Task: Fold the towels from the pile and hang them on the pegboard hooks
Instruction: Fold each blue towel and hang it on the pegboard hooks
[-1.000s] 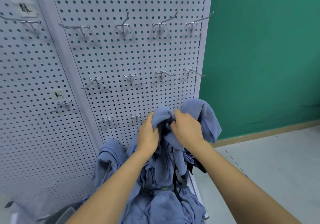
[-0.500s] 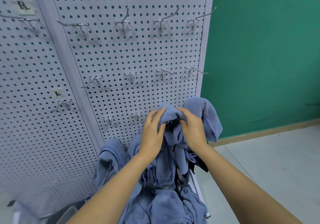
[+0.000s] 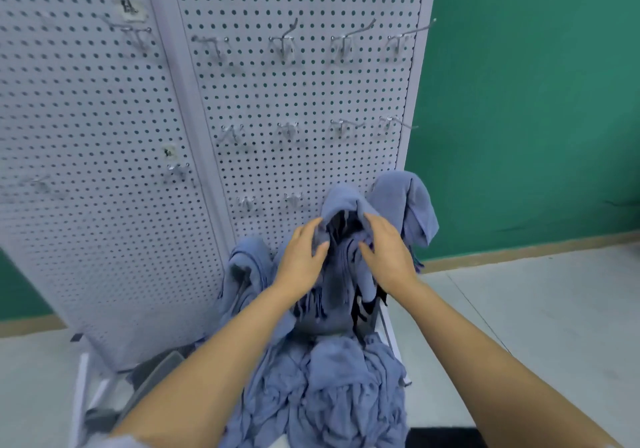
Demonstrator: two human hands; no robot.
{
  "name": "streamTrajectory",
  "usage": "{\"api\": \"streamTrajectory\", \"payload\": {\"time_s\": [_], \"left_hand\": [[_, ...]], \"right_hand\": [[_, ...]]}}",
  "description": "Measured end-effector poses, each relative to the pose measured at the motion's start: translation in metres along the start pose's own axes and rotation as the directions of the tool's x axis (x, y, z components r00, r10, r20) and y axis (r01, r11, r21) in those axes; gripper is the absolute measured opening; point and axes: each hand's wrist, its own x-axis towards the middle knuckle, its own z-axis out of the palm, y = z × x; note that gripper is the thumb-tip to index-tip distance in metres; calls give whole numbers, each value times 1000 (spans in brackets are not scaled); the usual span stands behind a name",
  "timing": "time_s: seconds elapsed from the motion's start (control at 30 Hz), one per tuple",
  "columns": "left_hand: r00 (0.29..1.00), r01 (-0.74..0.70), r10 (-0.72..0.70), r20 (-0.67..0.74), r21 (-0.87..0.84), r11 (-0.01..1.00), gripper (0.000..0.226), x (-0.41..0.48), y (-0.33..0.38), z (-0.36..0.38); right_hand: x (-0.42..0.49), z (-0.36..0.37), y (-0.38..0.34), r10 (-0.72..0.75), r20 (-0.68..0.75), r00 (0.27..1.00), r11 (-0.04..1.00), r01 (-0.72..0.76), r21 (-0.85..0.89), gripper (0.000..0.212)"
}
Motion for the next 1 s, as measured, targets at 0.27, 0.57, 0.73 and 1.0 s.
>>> {"api": "streamTrajectory", "payload": {"time_s": [0.27,0.57,0.73,1.0], "left_hand": [[981,192,-193,30,45,980,28,-111,-53,-32],[860,496,-503,83,93,863,26,-214,-170,-21],[788,591,-599,139,99,800,16,-216,-225,5],[826,540,-552,112,118,833,23,-142,-270,35]], "right_hand": [[-110,44,-43,33,337,941,998,-47,35,30],[-192,168,-48,69,629,774,996,-94,7,22],[-192,225,-33,114,683,722,989,-149,-8,22],[-129,299,-12,207,658,724,969,-246,-34,24]]}}
